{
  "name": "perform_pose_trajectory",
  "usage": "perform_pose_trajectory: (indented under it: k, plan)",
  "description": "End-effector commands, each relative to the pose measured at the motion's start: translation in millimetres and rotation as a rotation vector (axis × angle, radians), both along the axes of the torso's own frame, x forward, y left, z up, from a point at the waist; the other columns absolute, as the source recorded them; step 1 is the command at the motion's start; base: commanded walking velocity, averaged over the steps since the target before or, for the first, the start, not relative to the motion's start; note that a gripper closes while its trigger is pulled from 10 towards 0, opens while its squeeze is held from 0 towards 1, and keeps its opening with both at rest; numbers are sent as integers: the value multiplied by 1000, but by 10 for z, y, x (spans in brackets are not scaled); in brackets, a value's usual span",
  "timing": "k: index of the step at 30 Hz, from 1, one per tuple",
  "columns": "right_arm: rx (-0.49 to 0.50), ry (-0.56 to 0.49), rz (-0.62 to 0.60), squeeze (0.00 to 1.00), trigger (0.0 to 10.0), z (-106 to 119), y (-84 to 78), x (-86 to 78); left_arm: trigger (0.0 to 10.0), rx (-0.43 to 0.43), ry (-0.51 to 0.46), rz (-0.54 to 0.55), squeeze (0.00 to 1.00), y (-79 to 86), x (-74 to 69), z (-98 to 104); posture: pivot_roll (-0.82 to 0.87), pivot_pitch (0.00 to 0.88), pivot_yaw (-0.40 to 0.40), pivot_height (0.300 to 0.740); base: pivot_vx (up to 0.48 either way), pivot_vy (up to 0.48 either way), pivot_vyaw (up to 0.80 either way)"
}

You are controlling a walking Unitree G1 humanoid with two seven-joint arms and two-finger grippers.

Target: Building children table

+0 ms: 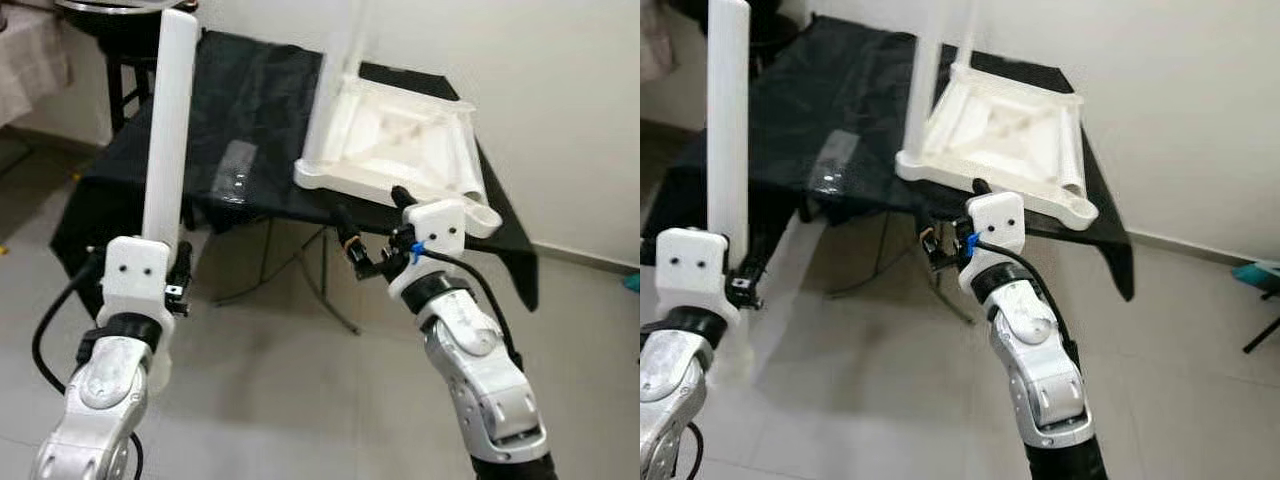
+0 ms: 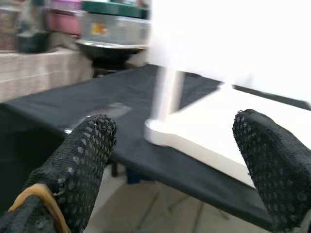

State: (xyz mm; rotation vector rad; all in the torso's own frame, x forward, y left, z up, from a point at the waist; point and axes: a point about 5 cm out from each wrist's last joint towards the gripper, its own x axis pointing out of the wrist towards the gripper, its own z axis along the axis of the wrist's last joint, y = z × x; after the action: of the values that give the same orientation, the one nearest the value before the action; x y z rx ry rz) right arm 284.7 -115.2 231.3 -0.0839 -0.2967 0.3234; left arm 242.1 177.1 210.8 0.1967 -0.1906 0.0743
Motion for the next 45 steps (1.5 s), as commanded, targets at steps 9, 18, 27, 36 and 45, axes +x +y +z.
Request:
perform_pose_trajectory:
  k: [9, 18, 27, 36, 45]
  plan:
    - [-18, -27, -31, 0, 10000, 15, -61, -10, 10000, -5, -16, -50, 0, -96, -21, 27, 103, 170, -125, 740, 324, -295, 537]
    - [-28, -32, -25, 0, 10000, 20, -52, -9, 10000, -19, -29, -39, 0, -79, -4, 51, 104, 174, -128, 740, 0, 0, 800]
    - [-31, -31, -3, 0, 10000, 21, -23, -14, 10000, -20, -35, -36, 0, -75, -11, 61, 103, 178, -129, 740, 0, 0, 800]
    - [-32, -26, -5, 0, 10000, 17, -16, -6, 10000, -5, -37, -40, 0, -83, -16, 65, 103, 183, -129, 740, 0, 0, 800]
    - [-15, -8, -16, 0, 10000, -3, -33, 17, 10000, -2, -35, -46, 0, -84, -8, 56, 102, 186, -128, 740, 0, -446, 0]
